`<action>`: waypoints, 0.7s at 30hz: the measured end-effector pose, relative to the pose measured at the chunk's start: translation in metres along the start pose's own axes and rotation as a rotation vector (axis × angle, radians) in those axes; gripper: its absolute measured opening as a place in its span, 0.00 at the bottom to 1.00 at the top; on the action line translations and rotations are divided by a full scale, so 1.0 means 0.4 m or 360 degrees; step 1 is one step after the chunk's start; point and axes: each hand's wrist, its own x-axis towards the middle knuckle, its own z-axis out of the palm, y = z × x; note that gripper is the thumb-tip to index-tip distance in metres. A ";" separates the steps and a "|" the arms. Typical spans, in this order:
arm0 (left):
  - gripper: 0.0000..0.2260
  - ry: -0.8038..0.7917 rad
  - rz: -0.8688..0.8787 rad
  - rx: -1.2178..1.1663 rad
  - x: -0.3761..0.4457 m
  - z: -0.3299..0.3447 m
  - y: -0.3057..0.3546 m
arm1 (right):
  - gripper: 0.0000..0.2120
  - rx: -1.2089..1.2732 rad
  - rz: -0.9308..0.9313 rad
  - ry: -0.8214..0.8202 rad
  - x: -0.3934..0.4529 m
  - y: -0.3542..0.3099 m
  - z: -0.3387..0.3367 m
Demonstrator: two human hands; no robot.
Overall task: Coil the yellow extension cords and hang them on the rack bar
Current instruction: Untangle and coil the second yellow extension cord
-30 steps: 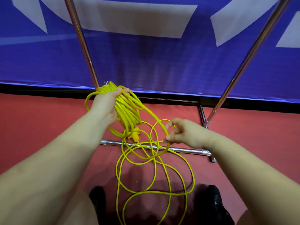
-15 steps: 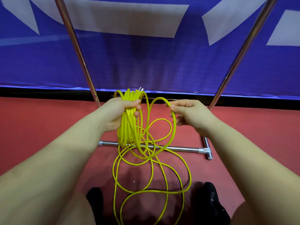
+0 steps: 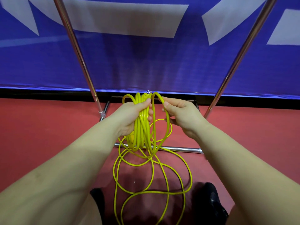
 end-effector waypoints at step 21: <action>0.08 0.0344 0.0175 0.0116 0.017 0.002 -0.030 | 0.17 -0.0580 -0.0208 -0.0044 0.009 0.051 0.043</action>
